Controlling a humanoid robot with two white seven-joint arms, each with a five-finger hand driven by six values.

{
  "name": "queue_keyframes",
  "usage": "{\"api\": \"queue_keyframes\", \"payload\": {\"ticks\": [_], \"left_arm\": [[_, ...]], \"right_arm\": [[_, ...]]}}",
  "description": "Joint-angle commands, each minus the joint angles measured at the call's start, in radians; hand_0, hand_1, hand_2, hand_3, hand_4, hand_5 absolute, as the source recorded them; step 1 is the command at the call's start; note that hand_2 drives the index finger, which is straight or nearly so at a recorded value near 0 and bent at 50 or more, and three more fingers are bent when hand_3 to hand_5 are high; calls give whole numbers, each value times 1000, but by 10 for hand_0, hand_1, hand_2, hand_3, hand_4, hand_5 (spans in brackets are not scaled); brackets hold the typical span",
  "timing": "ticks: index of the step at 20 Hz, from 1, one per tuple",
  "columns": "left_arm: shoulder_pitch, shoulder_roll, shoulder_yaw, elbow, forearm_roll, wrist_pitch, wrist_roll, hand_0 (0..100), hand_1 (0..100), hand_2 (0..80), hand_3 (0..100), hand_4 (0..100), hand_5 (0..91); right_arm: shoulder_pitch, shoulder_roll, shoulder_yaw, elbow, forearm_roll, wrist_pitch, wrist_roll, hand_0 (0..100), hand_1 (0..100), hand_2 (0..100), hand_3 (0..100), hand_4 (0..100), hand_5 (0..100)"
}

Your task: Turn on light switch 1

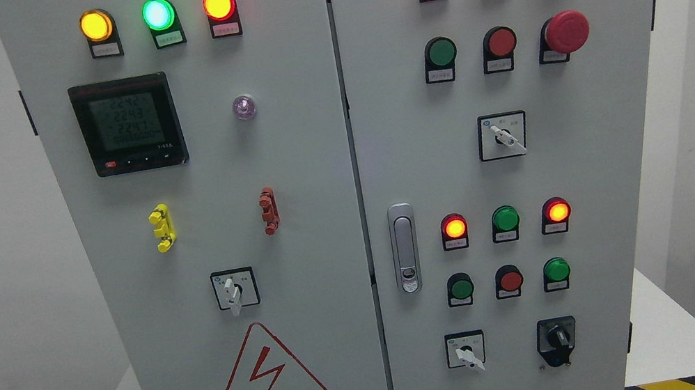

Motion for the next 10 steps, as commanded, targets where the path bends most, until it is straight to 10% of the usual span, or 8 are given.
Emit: {"api": "queue_keyframes", "payload": {"ticks": [1,10], "left_arm": [[1,-1,61,4,-4,-1,-8,187,21,0,0,0,0],[68,9,204,-160,-13,3,-25,197,22,0,0,1,0]], "right_arm": [[0,0,11,0,-6,-1,0,120,389,0,0,0,0],[0,0,11,0,-6,-1,0,120,389,0,0,0,0]]}}
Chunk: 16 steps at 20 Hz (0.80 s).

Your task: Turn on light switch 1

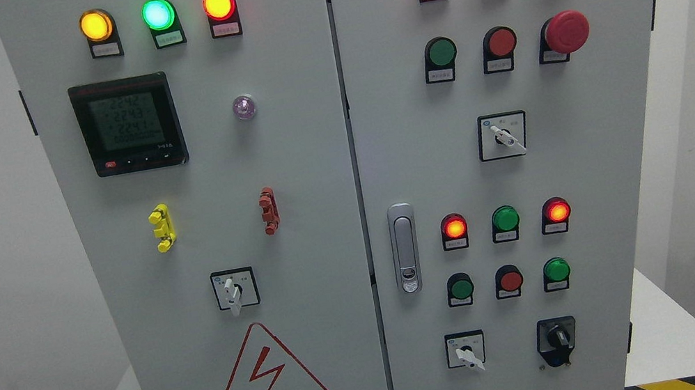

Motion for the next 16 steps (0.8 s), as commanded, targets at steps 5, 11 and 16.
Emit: {"api": "queue_keyframes", "payload": {"ticks": [5,11,16], "left_arm": [[82,4,364,-289,-53,4,-13,210,31,0,28,52,0],[146,-2,524,-517,-75,-16,-1,249,51,0,152,200,0],[156,-6,575,-681,-75,-24,3,315,138,55,258,313,8]], "right_arm": [[0,0,11,0,-6,0,0,120,389,0,0,0,0],[0,0,11,0,-6,0,0,120,389,0,0,0,0],[0,0,11,0,-6,0,0,120,389,0,0,0,0]]}}
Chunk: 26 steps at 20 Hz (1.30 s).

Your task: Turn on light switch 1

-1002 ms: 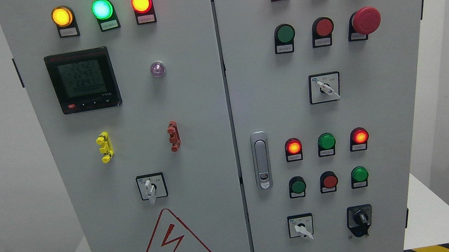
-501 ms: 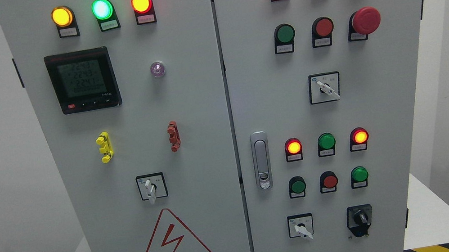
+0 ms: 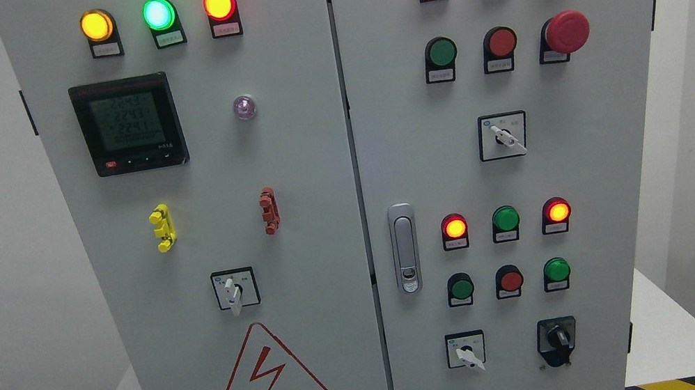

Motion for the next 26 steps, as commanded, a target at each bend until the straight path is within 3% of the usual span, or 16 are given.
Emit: {"api": "queue_keyframes", "payload": {"ticks": [1,10,18,22,26], "left_arm": [[28,-18,230,-361,-8,-5,5,319,147,57,265,323,12],[29,-18,321,-658,-8,-8,36,349,263,151,356,417,101],[29,-18,413,-777,-6,-54,34,373,285,192,407,466,158],[28,-18,409,-864,-3,-98,34,377,292,237,459,524,219],[28,-18,386,-967,-2,-140,16,390,293,278,552,620,352]], "right_arm": [[0,0,11,0,-6,0,0,120,389,0,0,0,0],[0,0,11,0,-6,0,0,120,389,0,0,0,0],[0,0,11,0,-6,0,0,120,389,0,0,0,0],[0,0,11,0,-6,0,0,120,389,0,0,0,0],[0,0,11,0,-6,0,0,120,389,0,0,0,0]]}}
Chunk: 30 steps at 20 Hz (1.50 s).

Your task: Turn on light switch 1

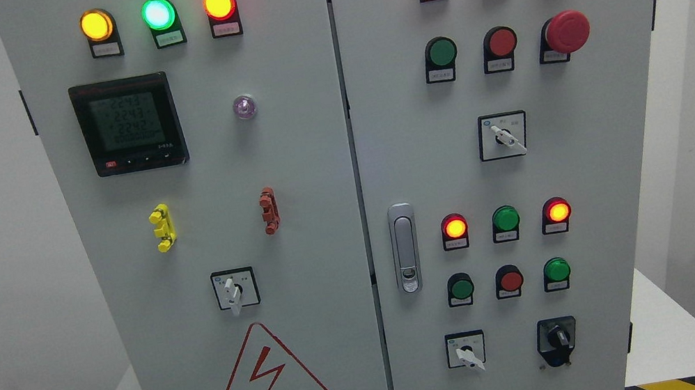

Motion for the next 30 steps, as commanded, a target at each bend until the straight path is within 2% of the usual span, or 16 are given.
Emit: {"api": "queue_keyframes", "payload": {"ticks": [1,3,5,8,11,14,21,24,28,30], "left_arm": [[-1,-2,29,-278,3,-41,-24,390,292,287,575,639,390],[-1,-2,3,-312,4,-77,-37,381,289,322,628,698,495],[-4,-2,-17,-345,4,-111,-48,373,286,333,639,708,526],[-7,-2,-47,-391,4,-174,-93,347,290,375,688,745,651],[-15,-2,-104,-447,6,-202,-96,258,319,406,702,753,664],[-62,0,-168,-486,6,-202,-94,187,348,418,713,759,668],[-168,-2,-355,-621,-13,-145,-83,161,368,421,715,763,669],[-209,-5,-428,-657,-77,-99,-61,156,383,419,714,762,670],[-222,-6,-549,-660,-152,-88,51,153,420,432,729,769,680],[-242,-21,-590,-660,-206,-68,79,151,442,448,741,781,699]], "right_arm": [[0,0,11,0,-6,0,0,120,389,0,0,0,0],[0,0,11,0,-6,0,0,120,389,0,0,0,0],[-2,0,11,0,-6,0,0,120,389,0,0,0,0],[0,0,11,0,-6,0,0,120,389,0,0,0,0],[0,0,11,0,-6,0,0,120,389,0,0,0,0],[0,0,11,0,-6,0,0,120,389,0,0,0,0],[0,0,11,0,-6,0,0,120,389,0,0,0,0],[0,0,11,0,-6,0,0,120,389,0,0,0,0],[0,0,11,0,-6,0,0,120,389,0,0,0,0],[0,0,11,0,-6,0,0,120,389,0,0,0,0]]}}
